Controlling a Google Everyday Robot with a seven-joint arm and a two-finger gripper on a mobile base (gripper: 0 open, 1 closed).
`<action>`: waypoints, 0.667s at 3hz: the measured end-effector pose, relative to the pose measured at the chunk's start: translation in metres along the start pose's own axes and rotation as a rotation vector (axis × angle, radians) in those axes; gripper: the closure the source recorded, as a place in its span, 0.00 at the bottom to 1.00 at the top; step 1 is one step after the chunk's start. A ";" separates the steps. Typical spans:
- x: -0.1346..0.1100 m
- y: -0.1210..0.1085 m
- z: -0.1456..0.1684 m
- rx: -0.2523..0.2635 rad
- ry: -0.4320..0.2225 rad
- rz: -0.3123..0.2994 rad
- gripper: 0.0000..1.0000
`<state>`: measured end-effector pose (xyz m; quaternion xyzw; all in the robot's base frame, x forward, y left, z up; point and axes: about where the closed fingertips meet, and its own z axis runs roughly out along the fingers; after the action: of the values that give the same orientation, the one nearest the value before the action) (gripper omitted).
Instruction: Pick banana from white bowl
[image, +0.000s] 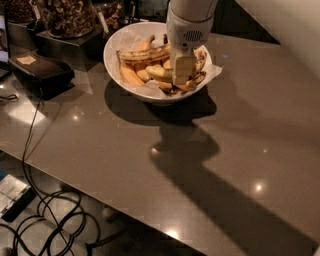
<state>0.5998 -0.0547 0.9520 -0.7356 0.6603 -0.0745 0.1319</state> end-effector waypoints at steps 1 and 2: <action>-0.006 0.014 -0.020 0.010 -0.010 -0.021 1.00; -0.016 0.020 -0.036 0.028 -0.024 -0.075 1.00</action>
Offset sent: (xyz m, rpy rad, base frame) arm -0.0536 0.0145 0.0457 -0.0103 -0.0335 0.1427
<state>0.5684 -0.0445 0.9812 -0.7586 0.6296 -0.0798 0.1475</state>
